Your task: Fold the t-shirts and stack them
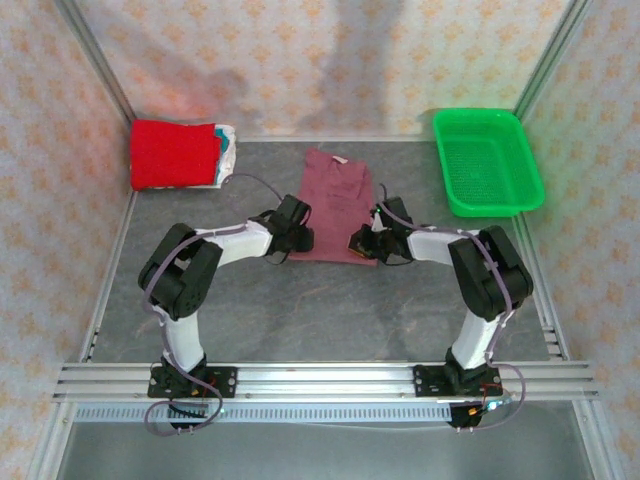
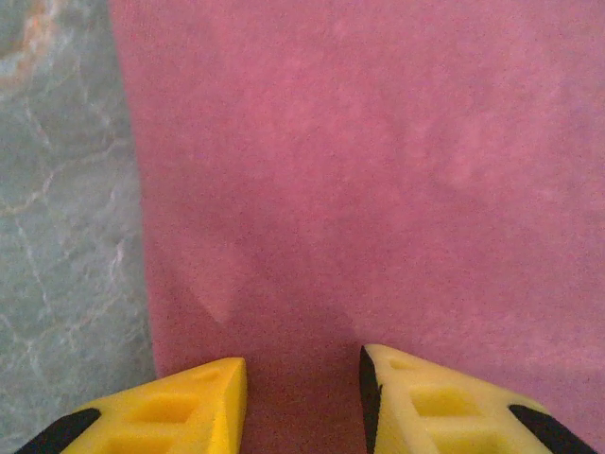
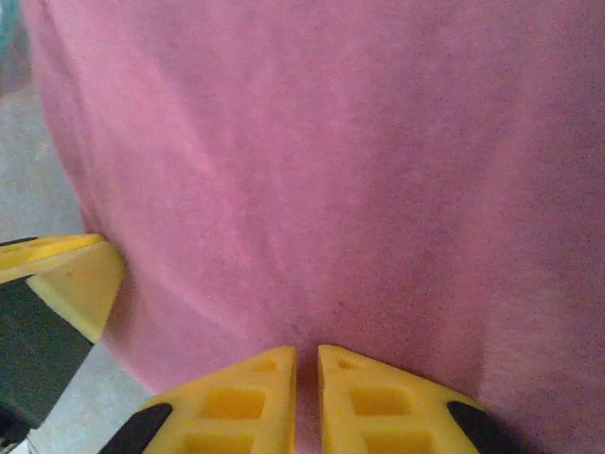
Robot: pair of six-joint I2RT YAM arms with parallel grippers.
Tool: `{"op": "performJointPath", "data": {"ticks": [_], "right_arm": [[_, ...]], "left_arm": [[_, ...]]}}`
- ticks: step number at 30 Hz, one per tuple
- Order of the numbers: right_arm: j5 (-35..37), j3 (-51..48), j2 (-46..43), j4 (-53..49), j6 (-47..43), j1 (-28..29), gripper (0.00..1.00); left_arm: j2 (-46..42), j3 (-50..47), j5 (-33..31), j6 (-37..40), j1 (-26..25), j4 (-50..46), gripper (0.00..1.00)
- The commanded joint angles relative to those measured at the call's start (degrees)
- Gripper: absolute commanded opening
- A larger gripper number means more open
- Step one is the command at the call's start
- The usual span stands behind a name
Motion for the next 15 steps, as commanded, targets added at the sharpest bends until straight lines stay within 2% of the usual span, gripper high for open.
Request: {"op": "performJointPath", "data": {"ticks": [1, 11, 15], "right_arm": [[2.67, -2.06, 0.19, 2.53, -0.04, -0.13, 0.14], [4.51, -11.39, -4.08, 4.33, 2.42, 1.27, 0.14], [4.24, -12.24, -7.91, 4.08, 4.63, 2.04, 0.16]], "left_arm": [[-2.36, -3.59, -1.43, -0.21, 0.34, 1.87, 0.36], [-11.84, -16.92, -3.30, -5.79, -2.95, 1.92, 0.35], [-16.65, -17.71, -6.00, -6.37, -3.14, -0.57, 0.36]]}}
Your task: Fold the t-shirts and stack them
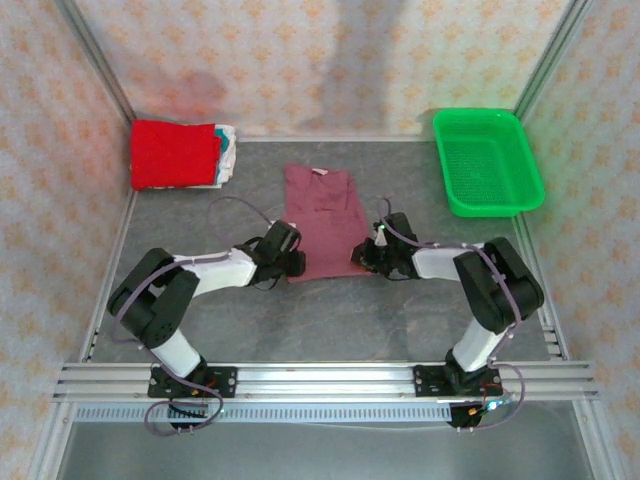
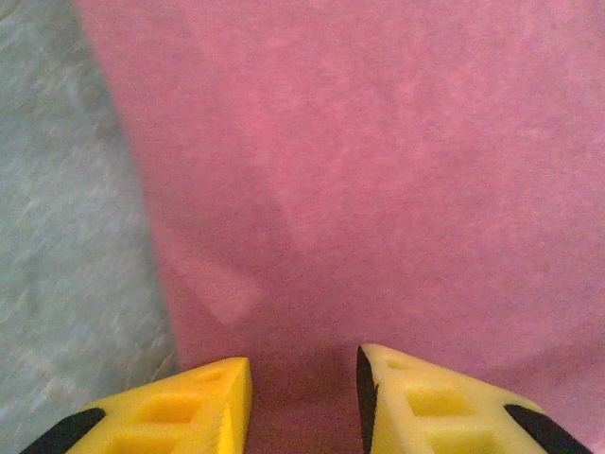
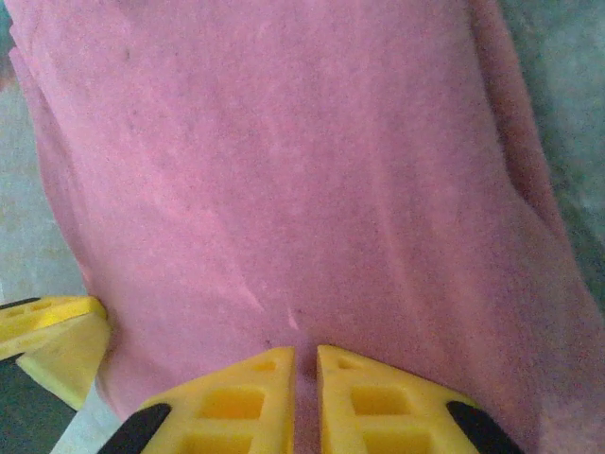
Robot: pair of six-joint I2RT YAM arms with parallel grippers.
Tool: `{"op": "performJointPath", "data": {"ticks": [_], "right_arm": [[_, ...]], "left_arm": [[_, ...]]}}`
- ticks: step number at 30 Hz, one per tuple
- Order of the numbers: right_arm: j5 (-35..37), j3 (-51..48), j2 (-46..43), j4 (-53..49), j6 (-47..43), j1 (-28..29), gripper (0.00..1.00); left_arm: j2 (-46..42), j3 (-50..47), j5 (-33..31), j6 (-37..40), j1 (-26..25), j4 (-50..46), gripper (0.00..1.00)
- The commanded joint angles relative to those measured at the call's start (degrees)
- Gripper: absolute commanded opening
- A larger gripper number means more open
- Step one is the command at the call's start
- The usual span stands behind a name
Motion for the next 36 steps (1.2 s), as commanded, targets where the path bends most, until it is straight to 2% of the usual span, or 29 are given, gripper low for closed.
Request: {"op": "performJointPath", "data": {"ticks": [1, 7, 12, 20, 23, 31, 36], "right_arm": [[2.97, -1.25, -3.27, -4.08, 2.24, 0.53, 0.18], [0.86, 2.94, -9.36, -9.12, 1.65, 2.48, 0.26], [0.13, 2.18, -7.40, -7.33, 0.84, 4.38, 0.27], [-0.76, 0.60, 1.81, 0.25, 2.81, 5.38, 0.26], [-0.86, 1.68, 3.80, 0.34, 2.97, 6.58, 0.26], [-0.77, 4.09, 5.92, -0.14, 3.12, 9.13, 0.26], [-1.33, 4.62, 7.26, 0.56, 5.85, 9.22, 0.26]], "left_arm": [[-4.03, 0.27, -5.52, -1.96, 0.34, -6.04, 0.36], [-11.36, 2.90, -1.68, -2.00, -0.95, -7.70, 0.39], [-10.99, 1.83, 2.96, -3.38, -4.50, -4.56, 0.39], [-7.05, -5.88, -0.56, -5.07, -5.15, 1.38, 0.38], [-6.87, -6.35, -2.80, -5.35, -5.02, 0.01, 0.36], [-17.75, -7.70, -7.05, -7.33, -4.09, -6.32, 0.39], [-24.89, -11.81, -3.04, -13.40, 0.14, -7.52, 0.44]]}}
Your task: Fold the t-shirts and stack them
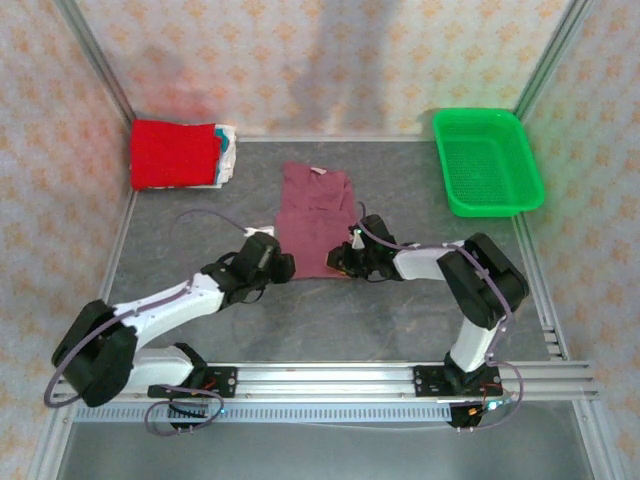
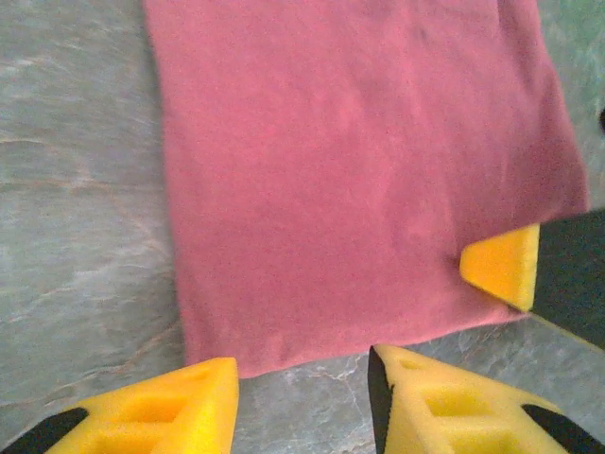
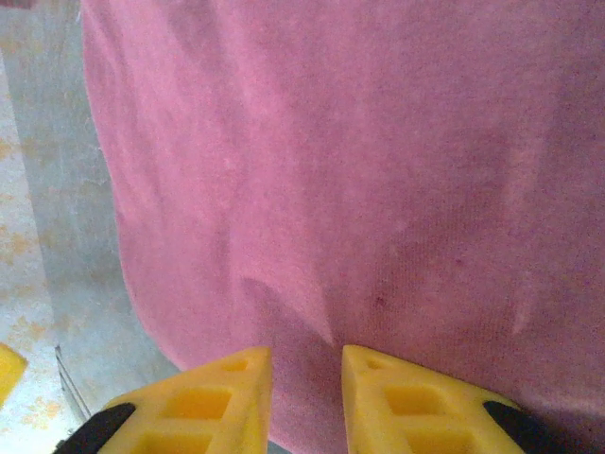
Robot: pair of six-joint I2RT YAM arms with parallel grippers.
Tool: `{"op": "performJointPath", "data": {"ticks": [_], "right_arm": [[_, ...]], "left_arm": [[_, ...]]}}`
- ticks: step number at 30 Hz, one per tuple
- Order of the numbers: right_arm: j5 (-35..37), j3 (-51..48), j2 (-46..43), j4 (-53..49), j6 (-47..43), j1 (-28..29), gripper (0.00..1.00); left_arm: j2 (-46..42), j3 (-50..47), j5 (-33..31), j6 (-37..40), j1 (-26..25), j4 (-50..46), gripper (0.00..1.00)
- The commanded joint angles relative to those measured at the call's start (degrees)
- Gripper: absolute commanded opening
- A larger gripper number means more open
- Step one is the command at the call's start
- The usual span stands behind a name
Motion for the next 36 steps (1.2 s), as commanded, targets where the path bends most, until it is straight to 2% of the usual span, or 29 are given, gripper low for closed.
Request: {"op": "performJointPath", "data": {"ticks": [1, 3, 7, 13, 21, 36], "right_arm": [[0.67, -0.24, 2.66, -1.64, 2.24, 0.60, 0.26], [0.32, -0.22, 2.78, -1.00, 3.18, 0.74, 0.26], [0.45, -0.03, 3.18, -0.73, 4.34, 0.87, 0.26], [-0.05, 0.80, 4.83, -0.51, 4.49, 0.91, 0.26], [0.23, -0.68, 4.44, 0.63, 4.57, 1.22, 0.25], [0.76, -2.39, 2.94, 1.21, 4.54, 1.22, 0.24]], "left_arm": [[-2.52, -2.98, 0.79, -5.83, 2.33, -4.25, 0.45], [-1.55, -3.12, 3.27, -7.13, 3.12, -5.08, 0.49], [2.94, -0.86, 7.59, -8.51, 3.17, -7.75, 0.50], [6.01, -1.59, 9.45, -8.69, 2.80, -3.03, 0.49], [9.42, 2.15, 7.03, -7.30, 2.57, -3.13, 0.48], [11.51, 6.09, 1.92, -6.50, 4.60, -11.23, 0.49]]}}
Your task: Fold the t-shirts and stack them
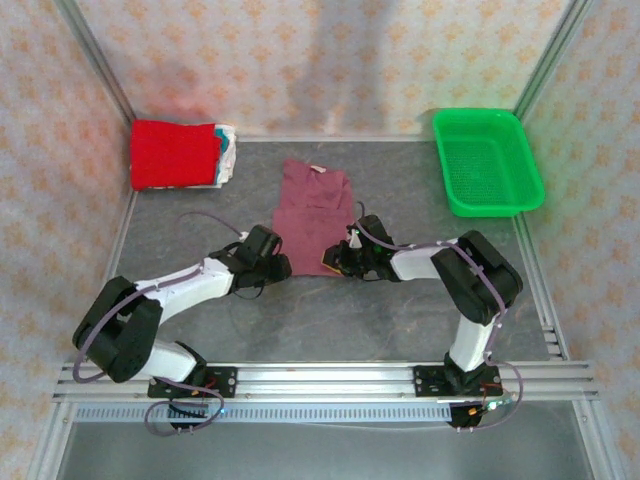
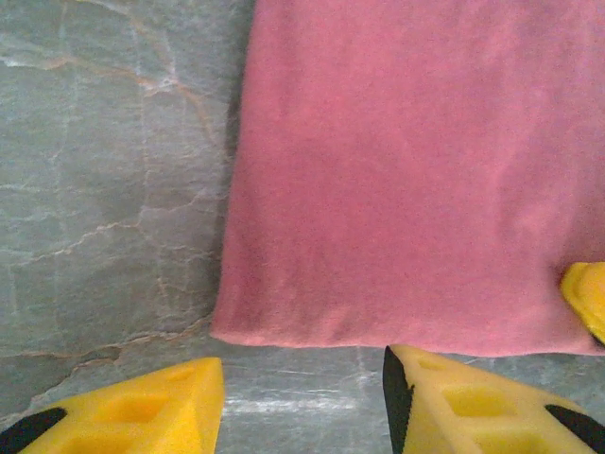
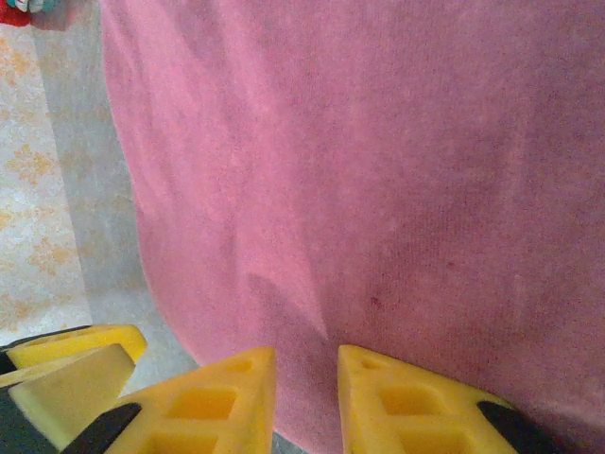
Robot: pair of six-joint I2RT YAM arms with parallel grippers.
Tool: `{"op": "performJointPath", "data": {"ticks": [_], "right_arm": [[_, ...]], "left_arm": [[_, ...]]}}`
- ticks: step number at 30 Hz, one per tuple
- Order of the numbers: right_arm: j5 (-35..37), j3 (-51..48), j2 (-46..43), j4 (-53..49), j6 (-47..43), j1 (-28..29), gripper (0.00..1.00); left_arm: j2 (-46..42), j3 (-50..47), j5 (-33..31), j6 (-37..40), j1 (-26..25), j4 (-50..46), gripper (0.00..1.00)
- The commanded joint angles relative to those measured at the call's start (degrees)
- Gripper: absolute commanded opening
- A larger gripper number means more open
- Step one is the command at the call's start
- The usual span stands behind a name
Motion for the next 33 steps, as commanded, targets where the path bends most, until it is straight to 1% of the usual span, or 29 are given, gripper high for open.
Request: {"op": "performJointPath", "data": {"ticks": [1, 10, 18, 23, 27, 30, 32, 33], "right_arm": [[2.02, -2.10, 0.86, -4.55, 0.02, 0.74, 0.24], [1.69, -2.63, 0.84, -4.13, -0.15, 0.72, 0.23], [1.41, -4.20, -0.46, -3.84, -0.57, 0.72, 0.21], [1.32, -5.83, -1.43, -4.28, -0.84, 0.72, 0.19], [1.01, -5.41, -1.59, -4.37, -1.10, 0.72, 0.19], [1.05, -4.54, -1.52, -4.55, -1.27, 0.72, 0.19], [1.10, -4.08, -1.59, -4.65, -1.25, 0.72, 0.20], [1.01, -3.96, -1.65, -4.72, -1.14, 0.72, 0.21]], "left_arm": [[1.14, 1.30, -3.03, 1.00, 0.37, -3.70, 0.49], [5.62, 2.72, -2.43, 2.78, 0.41, 1.10, 0.48], [8.54, 5.28, -2.90, 3.94, 0.37, 1.80, 0.43], [9.48, 5.40, -3.48, 4.21, 0.42, 1.98, 0.37], [10.43, 5.22, -2.57, 3.73, 0.39, 3.02, 0.25], [10.77, 5.51, -2.16, 3.60, 0.28, 3.34, 0.23], [10.79, 5.69, -1.99, 3.77, 0.22, 3.22, 0.15], [10.76, 5.73, -2.08, 3.93, 0.16, 3.05, 0.14]]}}
